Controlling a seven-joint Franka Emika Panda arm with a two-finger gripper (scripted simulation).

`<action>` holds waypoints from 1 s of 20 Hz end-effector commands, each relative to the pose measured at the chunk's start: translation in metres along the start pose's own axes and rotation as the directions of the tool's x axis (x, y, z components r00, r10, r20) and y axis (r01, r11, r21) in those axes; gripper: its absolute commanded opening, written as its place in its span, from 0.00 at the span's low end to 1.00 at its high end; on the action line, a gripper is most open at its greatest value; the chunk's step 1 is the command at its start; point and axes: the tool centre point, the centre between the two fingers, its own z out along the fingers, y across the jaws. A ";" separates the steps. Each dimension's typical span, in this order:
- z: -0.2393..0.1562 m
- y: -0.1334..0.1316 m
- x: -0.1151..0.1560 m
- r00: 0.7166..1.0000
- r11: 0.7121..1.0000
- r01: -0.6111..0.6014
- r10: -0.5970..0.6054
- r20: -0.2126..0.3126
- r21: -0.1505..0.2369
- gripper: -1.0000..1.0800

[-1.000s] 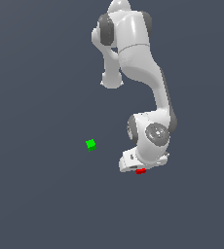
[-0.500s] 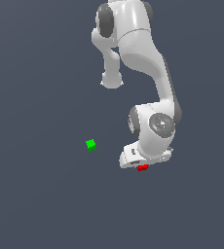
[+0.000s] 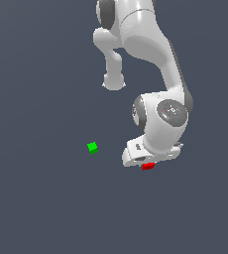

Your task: Stack the red cube on top of the green cube.

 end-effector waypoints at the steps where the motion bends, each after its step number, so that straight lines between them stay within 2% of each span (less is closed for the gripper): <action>1: -0.004 0.000 0.000 1.000 1.000 0.000 0.000 0.001 0.000 0.00; 11: -0.002 0.007 -0.005 1.000 1.000 0.000 0.000 0.000 0.000 0.00; 20: 0.008 0.042 -0.032 1.000 1.000 0.000 0.000 0.000 0.000 0.00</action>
